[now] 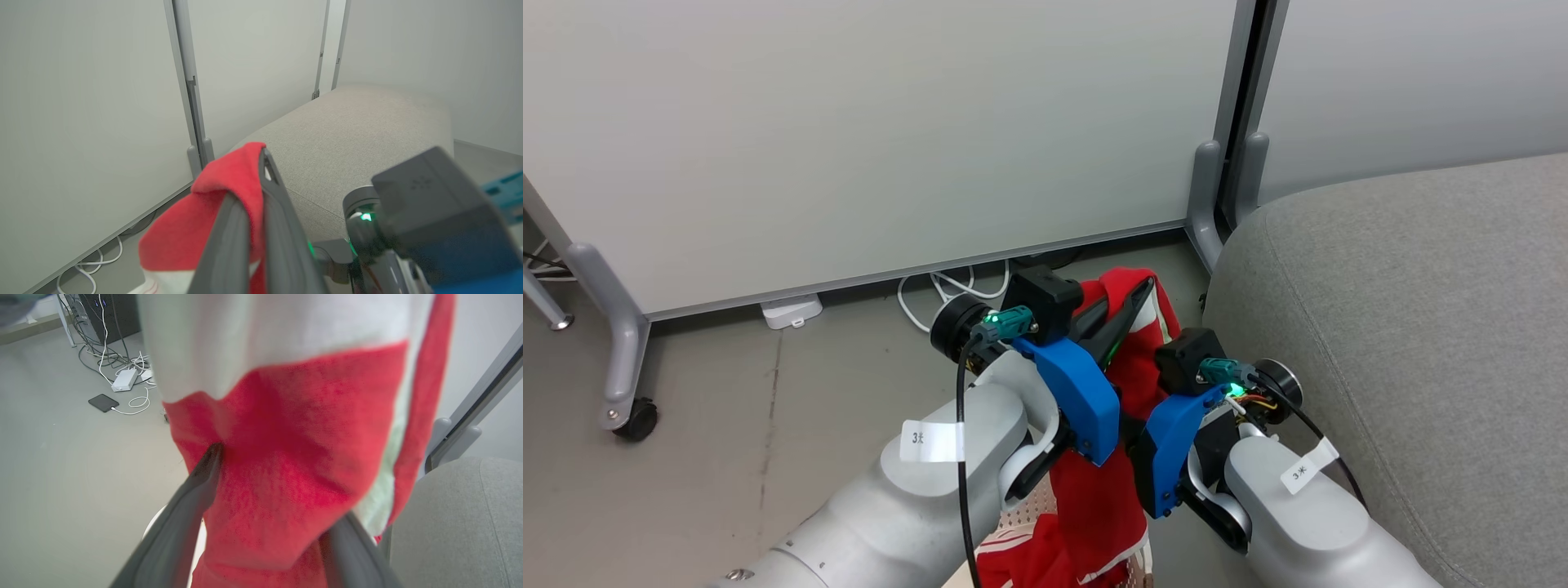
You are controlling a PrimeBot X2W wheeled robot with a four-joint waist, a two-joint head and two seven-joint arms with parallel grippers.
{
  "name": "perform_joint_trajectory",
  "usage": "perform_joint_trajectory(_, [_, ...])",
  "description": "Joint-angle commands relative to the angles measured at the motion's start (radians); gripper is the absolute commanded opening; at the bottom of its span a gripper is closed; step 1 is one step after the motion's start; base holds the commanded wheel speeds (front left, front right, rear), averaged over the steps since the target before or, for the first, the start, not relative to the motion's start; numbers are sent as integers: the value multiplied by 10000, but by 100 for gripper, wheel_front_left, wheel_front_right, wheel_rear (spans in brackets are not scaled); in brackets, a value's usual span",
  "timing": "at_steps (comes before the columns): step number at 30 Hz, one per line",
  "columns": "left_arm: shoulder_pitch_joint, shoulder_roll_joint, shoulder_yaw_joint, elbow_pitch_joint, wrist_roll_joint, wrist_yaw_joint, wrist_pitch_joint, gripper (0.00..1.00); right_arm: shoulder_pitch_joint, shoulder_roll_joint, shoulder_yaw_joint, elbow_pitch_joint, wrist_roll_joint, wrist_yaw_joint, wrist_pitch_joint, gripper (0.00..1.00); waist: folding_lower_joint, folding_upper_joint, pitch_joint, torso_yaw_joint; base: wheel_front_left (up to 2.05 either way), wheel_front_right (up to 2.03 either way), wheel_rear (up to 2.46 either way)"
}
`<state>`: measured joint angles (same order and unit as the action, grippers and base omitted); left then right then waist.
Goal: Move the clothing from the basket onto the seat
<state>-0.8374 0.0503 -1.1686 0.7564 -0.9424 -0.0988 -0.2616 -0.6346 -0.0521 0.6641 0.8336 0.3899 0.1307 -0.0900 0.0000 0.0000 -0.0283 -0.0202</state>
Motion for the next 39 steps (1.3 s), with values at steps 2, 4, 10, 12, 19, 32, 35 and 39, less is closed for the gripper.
perform_joint_trajectory(2, [-38, 1, 64, -5, -45, 0, -49, 0, -206, 23, 178, 204, 181, 1, -188, 0, 0, 0, -34, -1, 0, 0, 0])
perform_joint_trajectory(4, [13, 1, 61, 17, -40, -2, -49, 0, -205, 24, 285, 328, 302, 1, -296, 0, 0, 0, -61, -8, 0, 0, 0])
perform_joint_trajectory(10, [107, 1, 111, 127, 46, 26, -50, 0, -260, 25, 555, 560, 625, 1, -583, 0, 0, 0, -131, -78, 0, 0, 0])
perform_joint_trajectory(12, [126, 1, 134, 156, 68, 38, -51, 0, -272, 26, 644, 625, 716, 1, -624, 0, 0, 0, -151, -107, 0, 0, 0])
perform_joint_trajectory(19, [153, 3, 245, 260, 92, 29, -50, 0, -431, 26, 866, 783, 987, 1, -817, 0, 0, 0, -160, -175, 0, 0, 0])
perform_joint_trajectory(32, [147, 3, 399, 444, 257, -44, -51, 100, -661, 26, 1201, 1070, 1344, 1, -1068, 0, 0, 0, -158, -241, 0, 0, 0])
perform_joint_trajectory(35, [135, 3, 431, 468, 278, -52, -51, 100, -722, 26, 1228, 1117, 1397, 1, -1090, 0, 0, 0, -148, -236, 0, 0, 0])
perform_joint_trajectory(39, [199, 3, 564, 437, 370, -105, -51, 100, -768, 26, 1287, 1154, 1459, 1, -1164, 0, 0, 0, -127, -221, 0, 0, 0])
